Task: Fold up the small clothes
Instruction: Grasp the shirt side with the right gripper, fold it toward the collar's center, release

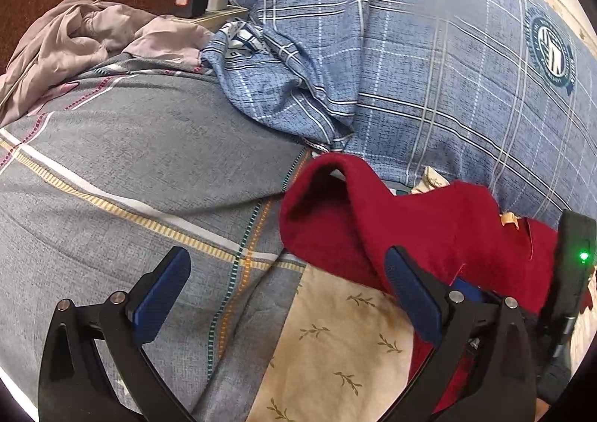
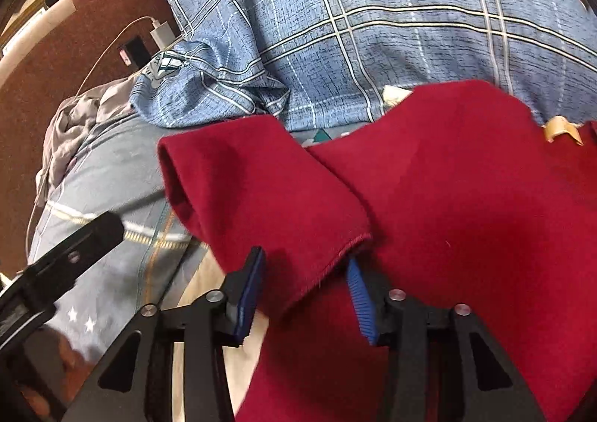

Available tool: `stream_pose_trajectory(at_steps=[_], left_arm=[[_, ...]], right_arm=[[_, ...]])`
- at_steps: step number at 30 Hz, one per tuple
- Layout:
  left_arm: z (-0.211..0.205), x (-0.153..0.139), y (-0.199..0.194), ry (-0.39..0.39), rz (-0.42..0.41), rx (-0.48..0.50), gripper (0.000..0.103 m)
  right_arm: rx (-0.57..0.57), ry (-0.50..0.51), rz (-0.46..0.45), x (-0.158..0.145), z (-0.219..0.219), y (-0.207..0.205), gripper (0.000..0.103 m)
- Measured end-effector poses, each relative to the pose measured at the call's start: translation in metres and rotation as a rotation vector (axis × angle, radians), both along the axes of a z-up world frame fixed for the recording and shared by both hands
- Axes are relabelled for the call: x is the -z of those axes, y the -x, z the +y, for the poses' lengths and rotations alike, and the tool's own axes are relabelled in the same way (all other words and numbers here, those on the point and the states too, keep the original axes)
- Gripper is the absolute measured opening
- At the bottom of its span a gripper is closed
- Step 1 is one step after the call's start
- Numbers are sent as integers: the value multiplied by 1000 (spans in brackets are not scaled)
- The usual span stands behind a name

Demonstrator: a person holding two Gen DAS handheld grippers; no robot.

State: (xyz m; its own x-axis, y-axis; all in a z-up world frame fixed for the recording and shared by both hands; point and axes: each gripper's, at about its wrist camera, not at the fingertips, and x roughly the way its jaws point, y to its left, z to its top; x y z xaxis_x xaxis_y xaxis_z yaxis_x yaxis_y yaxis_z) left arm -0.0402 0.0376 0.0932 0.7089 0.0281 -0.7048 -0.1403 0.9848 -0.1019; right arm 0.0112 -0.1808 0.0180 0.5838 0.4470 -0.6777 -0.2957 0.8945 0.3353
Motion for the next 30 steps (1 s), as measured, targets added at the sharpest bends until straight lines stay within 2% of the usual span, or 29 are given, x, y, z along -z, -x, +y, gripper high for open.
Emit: stream_pose_trajectory(at_steps=[2,4,8,11,14,20,30], left_arm=[[3,1,-3,-6,6,-18,103],[6,2,-5,-4,10,-32,103],[11,2,-4,18,-2,-54,103],[8,3,-3,15,0,-52,103],[1,6,-4,14,10,-32,103],[-22,10,-5,-48,17,24,103],[-41,16,-5,-75,28,83,103]], right_arm=[[23,10,-17,-2,0,-4,5],[21,-26,-19,-11,-8,-8,5],[55,-19,-146,-58,-38,6,5],[115,-4,-200,-87,-68,21,5],[185,30,-220,-101,-101,27,5],[319,75,-192,-105,-168,41,5],[520,209,-169,-87,-230,56,5]])
